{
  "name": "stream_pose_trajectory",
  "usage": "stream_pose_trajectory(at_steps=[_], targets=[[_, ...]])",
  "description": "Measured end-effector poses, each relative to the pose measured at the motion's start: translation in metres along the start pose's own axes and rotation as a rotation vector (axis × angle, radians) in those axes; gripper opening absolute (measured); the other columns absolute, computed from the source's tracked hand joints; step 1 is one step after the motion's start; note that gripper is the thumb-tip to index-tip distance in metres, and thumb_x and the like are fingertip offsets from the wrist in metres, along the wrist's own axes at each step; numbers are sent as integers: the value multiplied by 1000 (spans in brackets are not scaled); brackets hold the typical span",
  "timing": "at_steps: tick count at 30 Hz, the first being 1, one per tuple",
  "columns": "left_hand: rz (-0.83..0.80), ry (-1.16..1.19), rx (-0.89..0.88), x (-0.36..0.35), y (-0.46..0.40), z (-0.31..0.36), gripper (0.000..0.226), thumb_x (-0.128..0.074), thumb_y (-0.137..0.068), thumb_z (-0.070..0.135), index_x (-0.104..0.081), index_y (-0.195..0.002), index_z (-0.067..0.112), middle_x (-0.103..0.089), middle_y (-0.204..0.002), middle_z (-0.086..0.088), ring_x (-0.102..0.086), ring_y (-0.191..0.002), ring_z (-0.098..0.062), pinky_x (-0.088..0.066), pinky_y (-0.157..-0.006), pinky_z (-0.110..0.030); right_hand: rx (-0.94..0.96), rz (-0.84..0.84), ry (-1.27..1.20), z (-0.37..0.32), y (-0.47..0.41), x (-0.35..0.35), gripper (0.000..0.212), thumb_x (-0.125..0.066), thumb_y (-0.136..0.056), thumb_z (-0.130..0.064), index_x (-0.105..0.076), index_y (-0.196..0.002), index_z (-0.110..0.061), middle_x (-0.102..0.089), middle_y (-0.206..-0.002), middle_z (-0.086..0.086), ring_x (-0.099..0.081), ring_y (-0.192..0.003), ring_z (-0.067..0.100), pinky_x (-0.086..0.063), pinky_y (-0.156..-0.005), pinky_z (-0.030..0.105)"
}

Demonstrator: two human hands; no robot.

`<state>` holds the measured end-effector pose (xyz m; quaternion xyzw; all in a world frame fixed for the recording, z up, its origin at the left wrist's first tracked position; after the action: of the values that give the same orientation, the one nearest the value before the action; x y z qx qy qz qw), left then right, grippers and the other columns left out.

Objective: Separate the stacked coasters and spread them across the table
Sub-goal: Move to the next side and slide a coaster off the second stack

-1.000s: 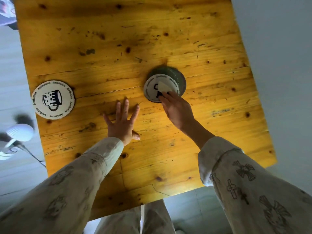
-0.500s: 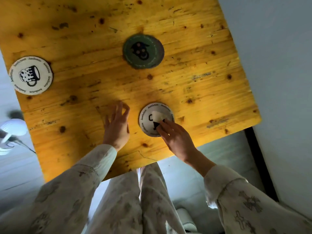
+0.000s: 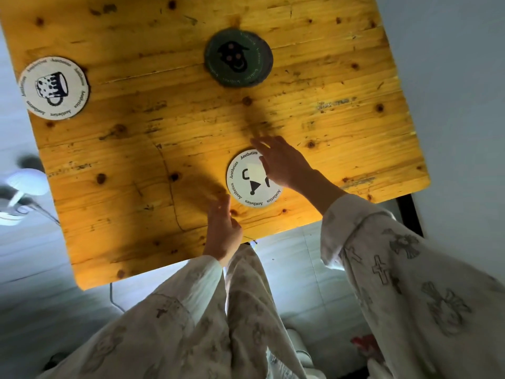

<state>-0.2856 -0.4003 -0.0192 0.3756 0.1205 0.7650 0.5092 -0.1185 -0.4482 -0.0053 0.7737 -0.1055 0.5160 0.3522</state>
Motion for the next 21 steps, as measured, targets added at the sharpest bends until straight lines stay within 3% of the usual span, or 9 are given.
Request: stream_pose_trajectory(at_steps=[3,6,8,11,14,17,21], targets=[[-27,309,180,0,-7,6,59,-33,-80,-14,-40,-132,13,-43,-131,-16,-51,-112,-25,-50,-86,-31,-56,-22,-8,-1,2,-4,45,-41,-96,-16,-32,-141,-15,-32,-147,13,-32,-132,33,-42,-103,44],[-12,473,235,4,-13,13,57,-29,-81,-14,-42,-130,11,-45,-136,-14,-50,-112,-20,-48,-79,-20,-174,-5,-149,4,21,-13,43,-40,-96,-17,-36,-140,-19,-29,-149,14,-31,-133,32,-34,-108,41],[-28,468,239,9,-18,16,60,-27,-81,-13,-36,-134,13,-43,-139,-14,-48,-118,-22,-46,-84,-25,-277,32,-280,11,39,-19,41,-41,-96,-16,-39,-137,-16,-34,-145,18,-35,-131,32,-31,-109,40],[-85,410,231,16,-32,25,60,-26,-84,-12,-26,-140,11,-40,-144,-13,-43,-126,-22,-42,-84,-23,-447,51,-504,17,70,-35,36,-43,-95,-15,-46,-130,-8,-50,-130,22,-48,-119,34,-41,-102,42],[-145,307,163,21,-47,39,62,-26,-80,-15,-31,-137,8,-40,-144,-15,-39,-129,-23,-35,-91,-26,-584,30,-678,19,94,-50,31,-45,-95,-17,-51,-123,-6,-59,-120,22,-58,-108,35,-46,-94,40],[-93,262,156,27,-49,40,63,-26,-78,-14,-34,-136,10,-43,-141,-14,-42,-127,-23,-35,-92,-26,-618,41,-698,22,98,-50,30,-44,-95,-18,-57,-120,-7,-62,-118,21,-59,-108,33,-45,-93,36],[-5,247,305,24,-23,14,50,-32,-85,-5,-41,-132,10,-50,-135,-14,-50,-119,-26,-46,-94,-35,-556,78,-665,24,76,-33,32,-41,-96,-14,-55,-124,-6,-56,-125,22,-57,-111,34,-44,-95,35]])
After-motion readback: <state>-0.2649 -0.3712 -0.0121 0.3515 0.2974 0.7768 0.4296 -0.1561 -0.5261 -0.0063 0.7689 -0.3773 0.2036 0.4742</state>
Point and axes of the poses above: each hand's wrist, its own y-axis away from the middle knuckle, its own x-axis out of the back of the hand, z = x × y, the point moved 5 cm from there along -y, towards the middle knuckle
